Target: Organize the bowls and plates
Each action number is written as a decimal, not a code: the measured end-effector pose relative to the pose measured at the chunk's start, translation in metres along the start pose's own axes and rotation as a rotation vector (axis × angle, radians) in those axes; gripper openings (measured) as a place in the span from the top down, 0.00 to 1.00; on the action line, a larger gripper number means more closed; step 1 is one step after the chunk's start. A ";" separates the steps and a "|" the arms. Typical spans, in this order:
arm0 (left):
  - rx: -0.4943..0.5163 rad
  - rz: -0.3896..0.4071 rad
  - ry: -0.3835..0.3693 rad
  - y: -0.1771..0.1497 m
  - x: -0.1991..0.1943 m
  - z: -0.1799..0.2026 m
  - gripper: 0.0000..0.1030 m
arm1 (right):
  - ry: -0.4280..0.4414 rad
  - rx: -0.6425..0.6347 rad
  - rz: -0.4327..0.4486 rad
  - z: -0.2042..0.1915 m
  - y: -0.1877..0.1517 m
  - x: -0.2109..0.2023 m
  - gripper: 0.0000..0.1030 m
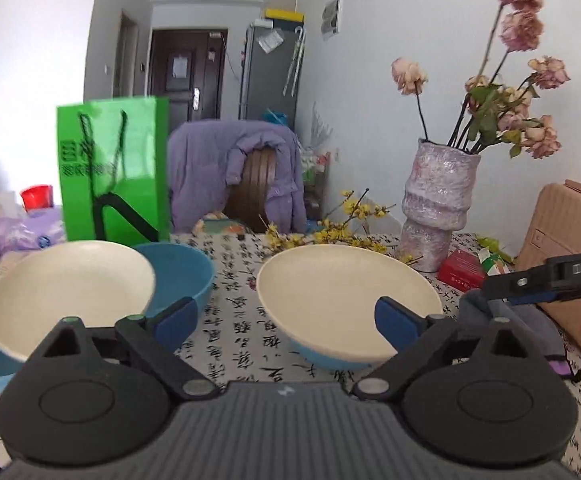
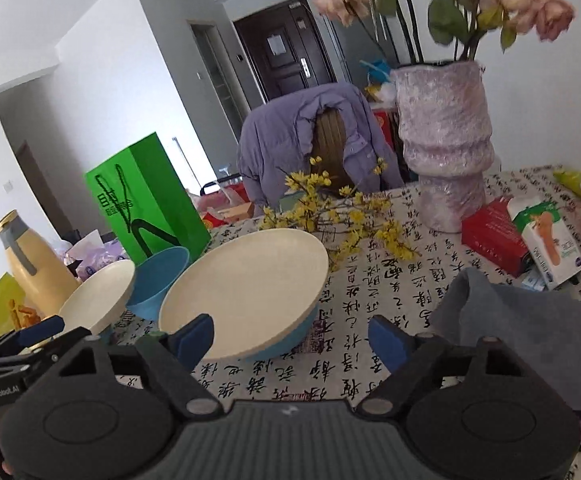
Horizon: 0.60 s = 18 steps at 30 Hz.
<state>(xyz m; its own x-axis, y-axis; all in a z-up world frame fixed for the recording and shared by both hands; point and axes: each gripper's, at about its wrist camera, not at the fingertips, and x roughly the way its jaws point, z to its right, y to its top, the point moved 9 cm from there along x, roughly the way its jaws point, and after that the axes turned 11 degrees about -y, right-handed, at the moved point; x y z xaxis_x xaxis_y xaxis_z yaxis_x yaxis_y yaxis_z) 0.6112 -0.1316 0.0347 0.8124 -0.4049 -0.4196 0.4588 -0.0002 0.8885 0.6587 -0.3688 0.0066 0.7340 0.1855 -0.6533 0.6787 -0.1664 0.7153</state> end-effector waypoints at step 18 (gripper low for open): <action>-0.220 -0.183 0.011 -0.001 0.104 -0.056 0.94 | -0.026 0.098 -0.132 0.004 0.012 0.113 0.90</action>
<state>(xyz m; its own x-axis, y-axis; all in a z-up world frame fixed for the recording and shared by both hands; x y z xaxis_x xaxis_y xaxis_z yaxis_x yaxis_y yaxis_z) 0.7154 -0.1227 -0.0203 0.7119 -0.4066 -0.5726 0.6645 0.1260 0.7366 0.7496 -0.3532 -0.0597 0.6380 0.1866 -0.7471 0.7673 -0.2358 0.5964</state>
